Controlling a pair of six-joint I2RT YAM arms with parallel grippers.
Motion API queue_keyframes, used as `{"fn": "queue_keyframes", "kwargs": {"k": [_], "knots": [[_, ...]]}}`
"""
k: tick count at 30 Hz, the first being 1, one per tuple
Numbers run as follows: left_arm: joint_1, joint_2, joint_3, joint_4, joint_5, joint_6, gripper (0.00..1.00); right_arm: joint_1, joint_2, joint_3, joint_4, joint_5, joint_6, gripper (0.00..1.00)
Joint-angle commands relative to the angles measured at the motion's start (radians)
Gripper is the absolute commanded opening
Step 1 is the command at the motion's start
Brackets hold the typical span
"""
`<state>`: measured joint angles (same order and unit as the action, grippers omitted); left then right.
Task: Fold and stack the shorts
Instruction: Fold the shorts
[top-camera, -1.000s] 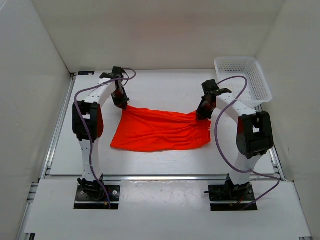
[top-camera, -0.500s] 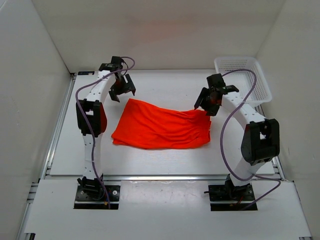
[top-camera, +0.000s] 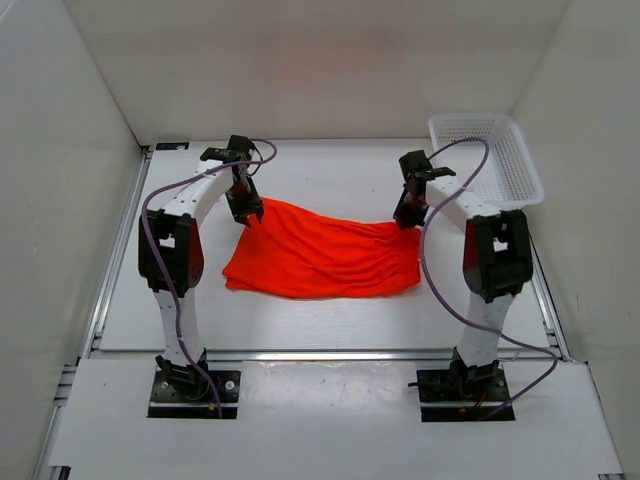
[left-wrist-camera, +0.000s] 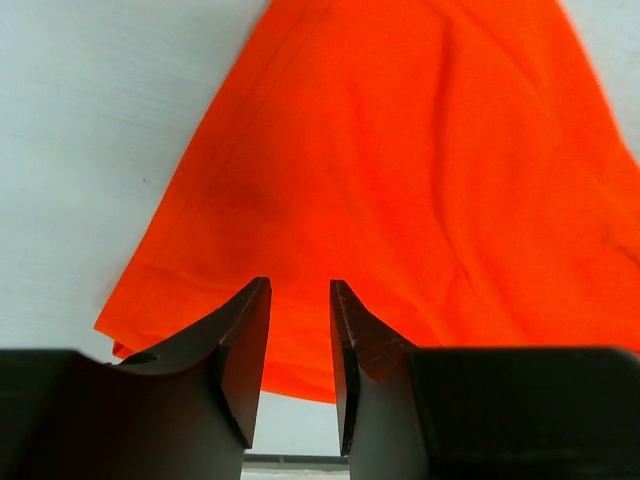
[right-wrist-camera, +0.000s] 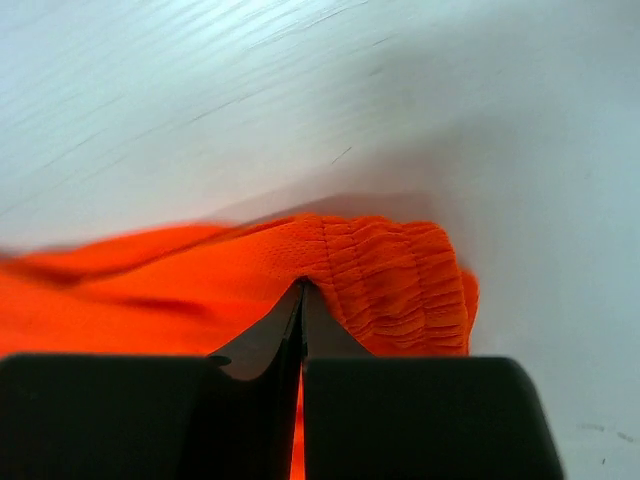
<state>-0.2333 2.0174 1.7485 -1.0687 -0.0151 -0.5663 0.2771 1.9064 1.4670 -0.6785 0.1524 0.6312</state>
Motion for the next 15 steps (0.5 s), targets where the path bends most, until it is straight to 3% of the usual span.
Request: {"fn": "queue_keyframes", "kwargs": {"k": [1,7,10,11,12,13,14,15], "knots": [[0.006,-0.057,-0.01,0.032,-0.013,-0.007,0.42,-0.004,0.092,0.049,-0.027,0.176,0.028,0.0],[0.006,-0.066,0.012,-0.014,-0.08,0.002,0.53,0.027,0.062,0.081,-0.036,0.197,0.038,0.0],[0.006,-0.086,0.034,-0.027,-0.091,0.002,0.75,0.048,-0.028,0.092,-0.047,0.207,0.029,0.02],[0.006,-0.098,0.034,-0.027,-0.091,0.002,0.75,0.048,-0.055,0.092,-0.047,0.207,0.028,0.05],[0.006,-0.108,0.045,-0.027,-0.091,0.002,0.82,0.059,-0.081,0.092,-0.047,0.207,0.028,0.16],[0.006,-0.12,0.045,-0.027,-0.091,0.002,0.82,0.059,-0.134,0.092,-0.047,0.207,0.028,0.25],[0.006,-0.12,0.045,-0.027,-0.08,0.002,0.82,0.069,-0.164,0.092,-0.047,0.207,0.016,0.45],[0.006,-0.12,0.045,-0.027,-0.068,0.002,0.82,0.07,-0.193,0.069,-0.047,0.207,0.016,0.57]]}}
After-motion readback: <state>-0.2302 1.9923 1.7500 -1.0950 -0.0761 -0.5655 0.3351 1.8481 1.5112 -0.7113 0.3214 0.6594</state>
